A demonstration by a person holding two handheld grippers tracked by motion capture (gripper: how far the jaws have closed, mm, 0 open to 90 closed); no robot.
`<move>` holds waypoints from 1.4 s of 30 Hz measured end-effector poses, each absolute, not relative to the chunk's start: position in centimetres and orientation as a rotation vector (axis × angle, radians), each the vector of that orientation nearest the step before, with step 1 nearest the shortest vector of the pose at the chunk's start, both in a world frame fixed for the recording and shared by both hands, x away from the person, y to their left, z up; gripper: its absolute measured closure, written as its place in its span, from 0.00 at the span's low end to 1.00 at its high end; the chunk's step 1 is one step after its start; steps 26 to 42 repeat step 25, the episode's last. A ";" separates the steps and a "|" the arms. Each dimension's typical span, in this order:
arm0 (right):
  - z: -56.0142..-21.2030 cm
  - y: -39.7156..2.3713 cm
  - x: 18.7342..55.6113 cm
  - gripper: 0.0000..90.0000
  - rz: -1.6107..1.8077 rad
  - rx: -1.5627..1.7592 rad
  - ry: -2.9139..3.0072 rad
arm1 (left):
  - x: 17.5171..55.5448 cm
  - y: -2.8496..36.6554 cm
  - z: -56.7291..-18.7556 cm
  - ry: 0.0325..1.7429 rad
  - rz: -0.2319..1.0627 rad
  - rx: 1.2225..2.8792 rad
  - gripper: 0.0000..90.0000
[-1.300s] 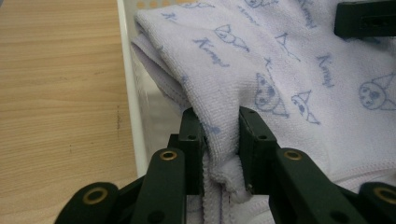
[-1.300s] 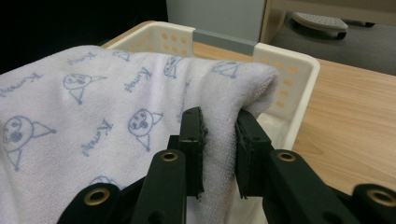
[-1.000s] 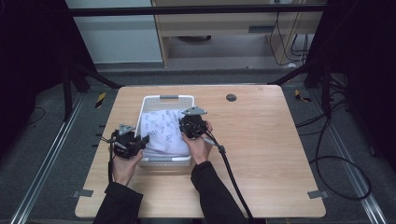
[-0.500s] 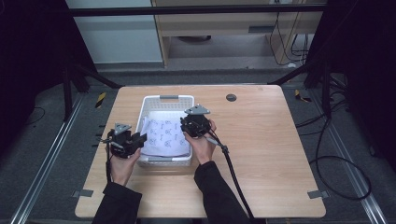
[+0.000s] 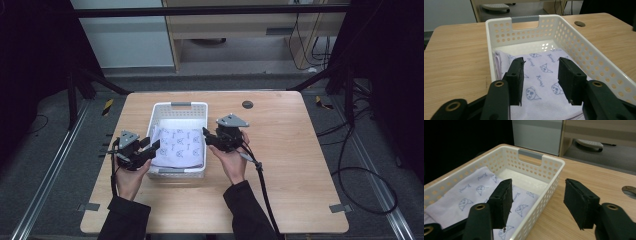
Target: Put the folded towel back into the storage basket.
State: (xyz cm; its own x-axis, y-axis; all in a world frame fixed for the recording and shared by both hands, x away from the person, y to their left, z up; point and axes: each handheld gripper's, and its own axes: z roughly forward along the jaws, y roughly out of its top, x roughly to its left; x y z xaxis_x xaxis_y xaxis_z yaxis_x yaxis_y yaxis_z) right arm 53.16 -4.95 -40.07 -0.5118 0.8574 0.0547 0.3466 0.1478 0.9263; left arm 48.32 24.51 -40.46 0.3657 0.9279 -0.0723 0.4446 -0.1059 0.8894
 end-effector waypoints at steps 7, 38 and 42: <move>-39.7 -7.7 51.4 0.32 1.387 1.129 1.907 | 47.9 24.4 -40.3 1.208 0.666 1.718 0.55; -42.9 -16.6 47.8 0.22 1.355 1.217 1.849 | 46.0 25.0 -41.3 1.187 0.681 1.755 0.45; -42.9 -16.6 47.8 0.22 1.355 1.217 1.849 | 46.0 25.0 -41.3 1.187 0.681 1.755 0.45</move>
